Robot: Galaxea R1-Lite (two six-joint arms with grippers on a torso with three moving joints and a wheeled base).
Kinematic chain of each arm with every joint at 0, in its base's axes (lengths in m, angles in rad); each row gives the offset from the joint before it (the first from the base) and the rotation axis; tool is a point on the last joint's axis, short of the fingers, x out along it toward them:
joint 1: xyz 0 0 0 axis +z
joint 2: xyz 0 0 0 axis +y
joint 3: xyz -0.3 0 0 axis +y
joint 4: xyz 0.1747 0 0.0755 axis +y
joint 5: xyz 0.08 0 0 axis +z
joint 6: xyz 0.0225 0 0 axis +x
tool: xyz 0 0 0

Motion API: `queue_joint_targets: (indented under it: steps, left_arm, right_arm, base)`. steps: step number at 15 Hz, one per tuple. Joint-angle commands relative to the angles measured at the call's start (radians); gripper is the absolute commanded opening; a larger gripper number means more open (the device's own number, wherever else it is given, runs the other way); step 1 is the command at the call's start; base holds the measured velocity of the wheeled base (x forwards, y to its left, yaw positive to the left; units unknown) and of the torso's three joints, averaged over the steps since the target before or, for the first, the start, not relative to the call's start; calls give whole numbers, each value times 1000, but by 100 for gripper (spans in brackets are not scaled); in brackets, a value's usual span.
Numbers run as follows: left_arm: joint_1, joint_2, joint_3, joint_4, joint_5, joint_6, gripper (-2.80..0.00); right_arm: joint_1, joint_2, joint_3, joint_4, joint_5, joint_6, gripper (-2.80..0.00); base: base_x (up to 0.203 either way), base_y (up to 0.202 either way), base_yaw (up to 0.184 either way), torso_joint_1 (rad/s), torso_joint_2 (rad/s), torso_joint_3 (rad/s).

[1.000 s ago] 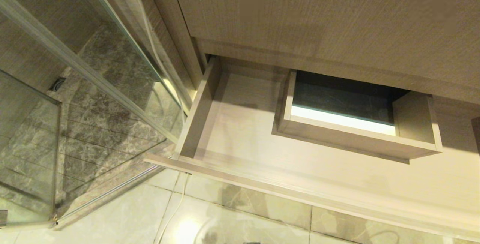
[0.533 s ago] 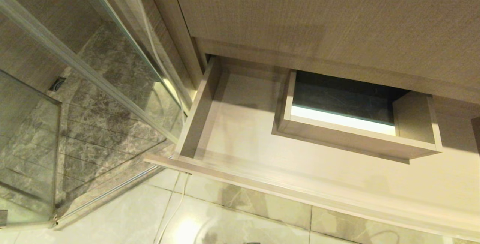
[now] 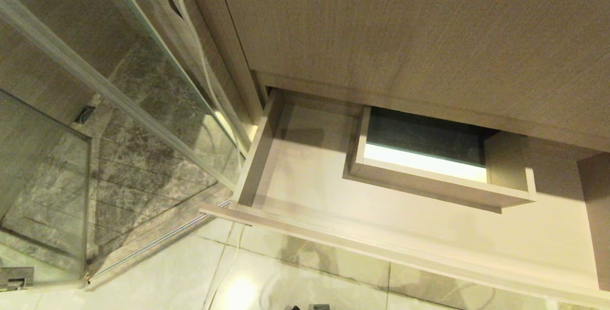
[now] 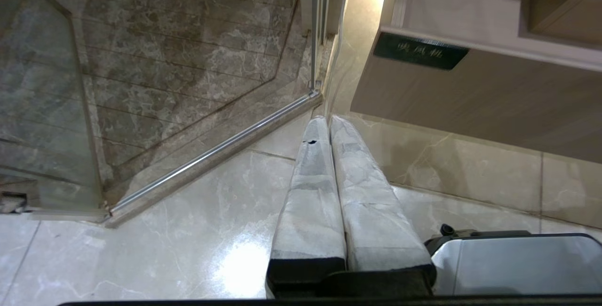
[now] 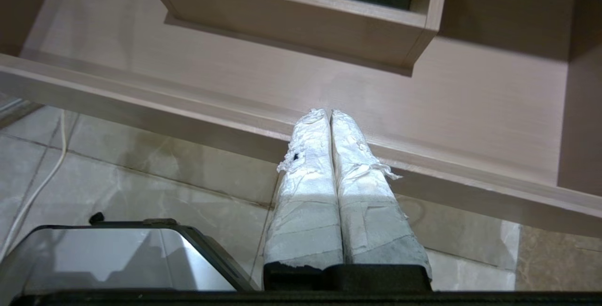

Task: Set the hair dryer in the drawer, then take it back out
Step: Pick up the hairdryer

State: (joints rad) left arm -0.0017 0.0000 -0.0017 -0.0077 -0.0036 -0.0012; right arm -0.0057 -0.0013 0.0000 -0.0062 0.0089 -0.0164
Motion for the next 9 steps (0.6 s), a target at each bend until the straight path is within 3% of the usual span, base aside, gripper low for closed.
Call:
queue_joint_targets:
  steps: [1,9]
  left_arm:
    - [0,2,0,0,0,0,-280]
    - [0,2,0,0,1,-2,-280]
  right_arm:
    - [0,0,2,0,0,0,-280]
    - [0,0,2,0,0,3,-280]
  base:
    - [0,0,0,221,-480,-271]
    - [0,0,0,235,-501,-270]
